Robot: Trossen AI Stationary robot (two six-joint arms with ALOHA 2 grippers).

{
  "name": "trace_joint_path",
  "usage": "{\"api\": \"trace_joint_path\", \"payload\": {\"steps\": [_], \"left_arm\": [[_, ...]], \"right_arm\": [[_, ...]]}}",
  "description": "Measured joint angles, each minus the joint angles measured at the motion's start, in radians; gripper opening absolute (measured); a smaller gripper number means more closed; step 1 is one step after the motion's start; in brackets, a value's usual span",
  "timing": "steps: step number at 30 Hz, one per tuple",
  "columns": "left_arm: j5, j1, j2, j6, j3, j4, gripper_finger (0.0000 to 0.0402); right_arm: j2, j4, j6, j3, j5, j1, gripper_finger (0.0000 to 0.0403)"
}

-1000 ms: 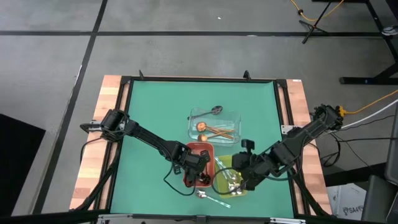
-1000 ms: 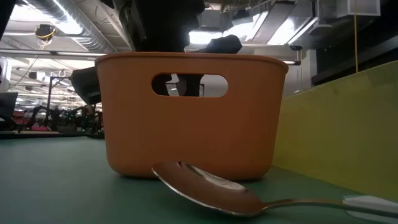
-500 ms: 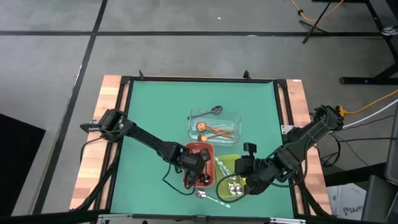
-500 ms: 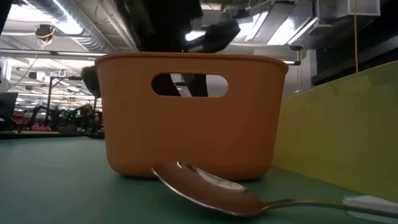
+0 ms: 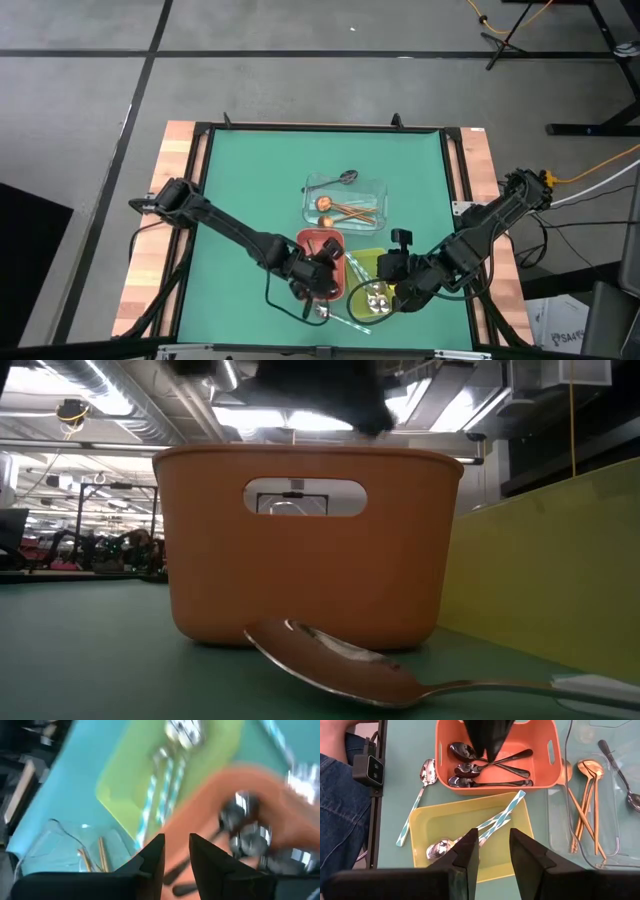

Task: Sort silverware by color (type)
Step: Put the blue patterned spoon into the yellow bin

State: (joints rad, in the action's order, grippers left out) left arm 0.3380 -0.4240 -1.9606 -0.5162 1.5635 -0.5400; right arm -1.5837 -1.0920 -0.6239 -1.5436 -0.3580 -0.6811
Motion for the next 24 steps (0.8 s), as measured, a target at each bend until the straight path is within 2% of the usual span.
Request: {"api": "trace_joint_path", "payload": {"steps": [8, 12, 18, 24], "left_arm": [[-0.014, -0.05, 0.0, 0.258, 0.109, 0.004, 0.0082], [0.023, -0.073, 0.0, 0.326, 0.122, 0.003, 0.0083], [0.13, -0.106, 0.0, 0.349, 0.122, 0.002, 0.0082], [0.15, -0.117, 0.0, 0.326, 0.123, 0.002, 0.0082]], "right_arm": [[0.0, 0.0, 0.0, 0.0, 0.0, 0.0, 0.0099], [-0.003, 0.0, 0.0, 0.0, -0.029, 0.0, 0.0099], [-0.005, 0.001, 0.001, 0.0, -0.051, 0.0, 0.0099], [-0.005, 0.016, -0.001, 0.0, -0.05, 0.0, 0.0099]]}}
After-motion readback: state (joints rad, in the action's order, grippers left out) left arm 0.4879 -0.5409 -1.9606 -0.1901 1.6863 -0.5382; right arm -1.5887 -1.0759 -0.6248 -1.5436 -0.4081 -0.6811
